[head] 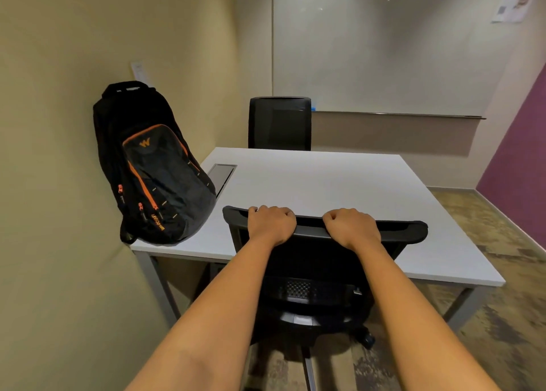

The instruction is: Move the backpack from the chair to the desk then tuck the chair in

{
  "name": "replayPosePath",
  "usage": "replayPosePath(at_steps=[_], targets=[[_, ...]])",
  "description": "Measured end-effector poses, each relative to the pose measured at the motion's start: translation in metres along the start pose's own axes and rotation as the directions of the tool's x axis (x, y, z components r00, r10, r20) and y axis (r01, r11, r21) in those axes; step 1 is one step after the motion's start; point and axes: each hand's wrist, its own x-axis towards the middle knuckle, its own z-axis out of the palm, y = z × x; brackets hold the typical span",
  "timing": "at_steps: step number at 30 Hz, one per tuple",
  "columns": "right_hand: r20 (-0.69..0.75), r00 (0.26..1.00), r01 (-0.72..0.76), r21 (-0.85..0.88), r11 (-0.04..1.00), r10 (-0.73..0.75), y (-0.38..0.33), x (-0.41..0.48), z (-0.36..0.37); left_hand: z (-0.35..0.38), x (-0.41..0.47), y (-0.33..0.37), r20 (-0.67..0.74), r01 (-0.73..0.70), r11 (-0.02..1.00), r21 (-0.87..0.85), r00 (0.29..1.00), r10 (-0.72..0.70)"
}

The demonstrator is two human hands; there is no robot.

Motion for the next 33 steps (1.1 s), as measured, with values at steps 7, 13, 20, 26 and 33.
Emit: replayPosePath(at_steps=[7, 13, 20, 26, 33], targets=[[0.018, 1.0, 0.0, -0.003, 1.0, 0.0, 0.001, 0.003, 0.0, -0.001, 0.0, 0.001, -0.001, 0.001, 1.0, 0.003, 1.0, -0.001], [0.049, 0.999, 0.02, -0.021, 1.0, -0.019, 0.001, -0.005, -0.002, 0.0, -0.01, 0.002, -0.092, -0.038, 0.998, -0.053, 0.995, 0.033], [-0.055, 0.992, 0.116, 0.0, 0.993, -0.115, 0.004, -0.028, 0.001, 0.004, -0.033, 0.002, -0.251, -0.105, 0.991, -0.081, 0.965, 0.081], [-0.105, 0.983, 0.154, 0.005, 0.988, -0.153, 0.005, -0.049, 0.003, 0.01, -0.058, 0.003, -0.234, -0.125, 0.992, -0.012, 0.965, 0.119], [-0.111, 0.977, 0.182, 0.0, 0.983, -0.181, 0.011, -0.083, 0.004, 0.015, -0.091, 0.0, -0.229, -0.153, 0.988, -0.001, 0.962, 0.149]])
